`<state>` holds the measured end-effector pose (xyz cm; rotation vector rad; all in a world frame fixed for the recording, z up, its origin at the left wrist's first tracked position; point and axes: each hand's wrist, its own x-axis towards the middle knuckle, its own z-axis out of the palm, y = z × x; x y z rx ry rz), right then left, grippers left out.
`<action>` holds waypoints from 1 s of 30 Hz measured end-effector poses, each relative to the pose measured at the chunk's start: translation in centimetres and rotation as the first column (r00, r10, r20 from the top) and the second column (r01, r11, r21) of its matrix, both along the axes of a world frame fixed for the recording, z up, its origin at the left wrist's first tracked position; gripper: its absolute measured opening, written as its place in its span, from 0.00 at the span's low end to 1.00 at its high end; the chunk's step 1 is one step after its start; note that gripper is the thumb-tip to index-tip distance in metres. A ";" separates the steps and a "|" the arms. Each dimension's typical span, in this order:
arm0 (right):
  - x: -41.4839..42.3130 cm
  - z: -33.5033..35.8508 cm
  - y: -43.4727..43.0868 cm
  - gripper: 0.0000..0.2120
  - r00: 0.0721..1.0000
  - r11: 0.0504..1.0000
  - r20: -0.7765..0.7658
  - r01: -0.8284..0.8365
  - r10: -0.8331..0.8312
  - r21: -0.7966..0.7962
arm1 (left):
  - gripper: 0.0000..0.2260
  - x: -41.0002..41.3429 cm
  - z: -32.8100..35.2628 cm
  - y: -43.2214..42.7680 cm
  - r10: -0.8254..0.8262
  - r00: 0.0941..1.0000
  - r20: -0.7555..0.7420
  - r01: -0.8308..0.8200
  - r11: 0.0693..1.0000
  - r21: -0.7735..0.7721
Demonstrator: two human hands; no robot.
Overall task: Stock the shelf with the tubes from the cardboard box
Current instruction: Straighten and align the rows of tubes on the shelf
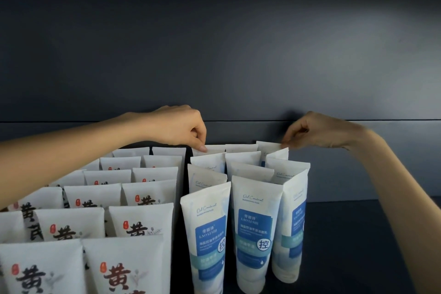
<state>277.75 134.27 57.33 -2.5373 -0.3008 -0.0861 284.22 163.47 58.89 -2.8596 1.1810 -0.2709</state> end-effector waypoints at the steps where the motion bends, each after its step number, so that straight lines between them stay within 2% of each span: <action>1: 0.1 0.0 0.0 0.05 1.000 1.000 0.010 -0.001 0.001 -0.003 | 0.09 0.0 0.0 0.0 0.003 1.000 -0.003 -0.003 1.000 0.003; 7: 0.1 0.0 0.1 0.07 0.999 0.999 0.050 0.003 -0.001 -0.036 | 0.09 -0.2 0.0 -0.1 0.022 1.000 0.006 -0.022 1.000 0.012; 21: 0.8 -0.3 0.5 0.05 0.994 0.998 0.107 0.041 -0.035 -0.050 | 0.10 -0.5 0.0 0.1 0.027 1.000 0.012 -0.027 1.000 -0.011; 26: -0.4 0.9 1.6 0.03 0.979 0.997 0.199 0.018 -0.032 0.071 | 0.09 -0.9 0.5 0.7 0.018 0.999 0.036 -0.013 0.992 -0.128; 28: -1.4 1.6 2.8 0.04 0.977 0.993 0.211 -0.047 0.024 0.105 | 0.10 -1.2 1.1 1.0 -0.001 0.999 0.052 0.010 0.984 -0.177; 30: -2.0 1.9 3.9 0.03 0.978 0.990 0.181 -0.117 0.101 0.080 | 0.11 -1.7 1.6 1.1 -0.059 0.998 -0.004 0.057 0.977 -0.205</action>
